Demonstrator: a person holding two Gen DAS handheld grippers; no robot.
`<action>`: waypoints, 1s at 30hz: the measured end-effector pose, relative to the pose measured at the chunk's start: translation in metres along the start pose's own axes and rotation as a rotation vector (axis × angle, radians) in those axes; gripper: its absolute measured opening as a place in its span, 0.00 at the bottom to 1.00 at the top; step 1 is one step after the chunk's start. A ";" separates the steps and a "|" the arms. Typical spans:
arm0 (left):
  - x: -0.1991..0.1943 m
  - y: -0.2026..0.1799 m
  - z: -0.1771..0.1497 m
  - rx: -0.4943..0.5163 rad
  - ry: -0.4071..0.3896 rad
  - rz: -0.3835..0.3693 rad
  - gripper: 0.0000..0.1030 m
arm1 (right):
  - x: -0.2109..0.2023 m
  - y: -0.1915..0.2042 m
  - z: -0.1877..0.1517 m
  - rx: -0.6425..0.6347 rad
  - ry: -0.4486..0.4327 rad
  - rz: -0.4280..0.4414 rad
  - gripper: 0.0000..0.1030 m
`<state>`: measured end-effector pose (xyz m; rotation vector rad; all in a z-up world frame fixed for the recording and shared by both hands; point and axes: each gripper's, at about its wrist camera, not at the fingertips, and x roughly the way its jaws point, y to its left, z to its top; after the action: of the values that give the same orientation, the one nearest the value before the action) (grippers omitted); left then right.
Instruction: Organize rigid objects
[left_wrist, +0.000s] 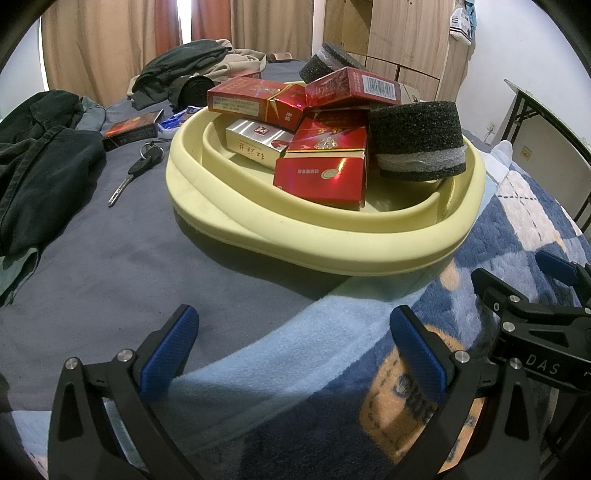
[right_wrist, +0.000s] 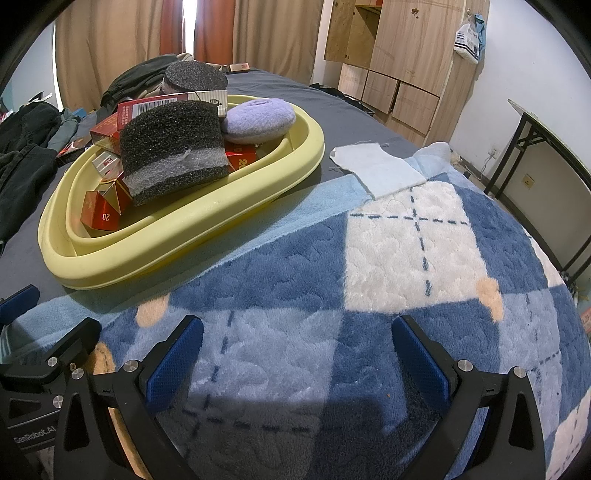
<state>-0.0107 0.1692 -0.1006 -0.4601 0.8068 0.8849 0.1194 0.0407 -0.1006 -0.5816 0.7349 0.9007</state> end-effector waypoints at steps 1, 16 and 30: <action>0.000 0.000 0.000 0.000 0.000 0.000 1.00 | 0.000 0.000 0.000 0.000 0.000 0.000 1.00; 0.000 0.000 0.000 0.000 0.000 0.000 1.00 | 0.000 0.000 0.000 0.000 0.000 0.001 1.00; 0.000 0.000 0.000 0.000 0.000 0.000 1.00 | 0.000 -0.001 0.000 0.000 0.000 0.001 1.00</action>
<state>-0.0109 0.1691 -0.1007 -0.4602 0.8068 0.8848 0.1200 0.0403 -0.1003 -0.5812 0.7353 0.9012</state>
